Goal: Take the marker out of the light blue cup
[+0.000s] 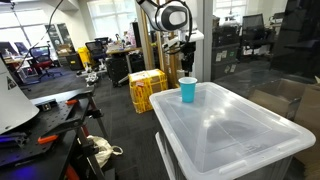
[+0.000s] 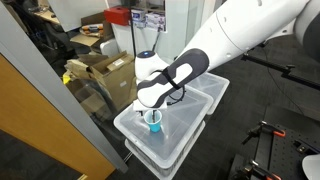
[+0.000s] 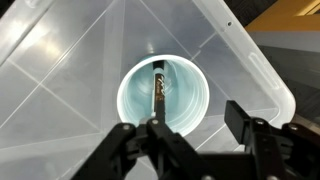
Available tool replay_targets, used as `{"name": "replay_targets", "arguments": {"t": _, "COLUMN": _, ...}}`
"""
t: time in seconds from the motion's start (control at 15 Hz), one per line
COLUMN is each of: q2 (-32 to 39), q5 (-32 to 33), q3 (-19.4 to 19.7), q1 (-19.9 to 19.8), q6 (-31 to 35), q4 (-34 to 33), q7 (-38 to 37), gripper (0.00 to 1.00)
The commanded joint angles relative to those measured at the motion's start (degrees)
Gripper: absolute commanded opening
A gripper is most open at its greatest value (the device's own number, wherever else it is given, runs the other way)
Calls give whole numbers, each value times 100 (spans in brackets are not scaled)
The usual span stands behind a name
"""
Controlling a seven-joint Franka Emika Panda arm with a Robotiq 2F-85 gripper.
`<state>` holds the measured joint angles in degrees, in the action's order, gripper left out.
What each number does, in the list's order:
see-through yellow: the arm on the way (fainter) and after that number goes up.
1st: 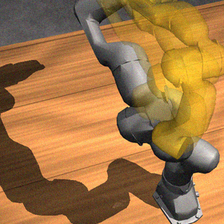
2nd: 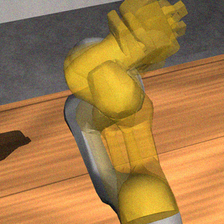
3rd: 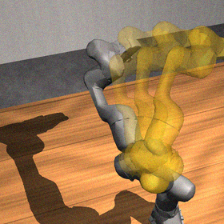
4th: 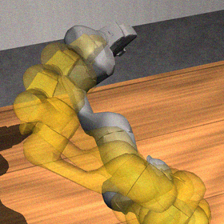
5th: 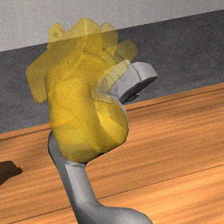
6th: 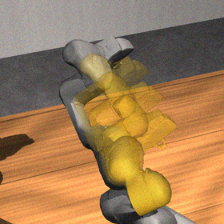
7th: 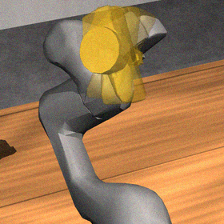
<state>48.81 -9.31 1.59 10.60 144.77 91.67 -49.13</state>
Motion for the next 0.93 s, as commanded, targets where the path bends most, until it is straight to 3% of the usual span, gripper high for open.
{"name": "replay_targets", "arguments": {"t": 0.0, "q2": 92, "q5": -181, "q3": 21, "q1": -17, "q6": 13, "q4": -154, "q7": -177, "gripper": 64}}
{"name": "replay_targets", "arguments": {"t": 0.33, "q2": 167, "q5": -319, "q3": -14, "q1": -106, "q6": -14, "q4": -212, "q7": -176, "gripper": 65}}
{"name": "replay_targets", "arguments": {"t": 0.87, "q2": 288, "q5": -444, "q3": -19, "q1": -170, "q6": -72, "q4": -316, "q7": -187, "gripper": 53}}
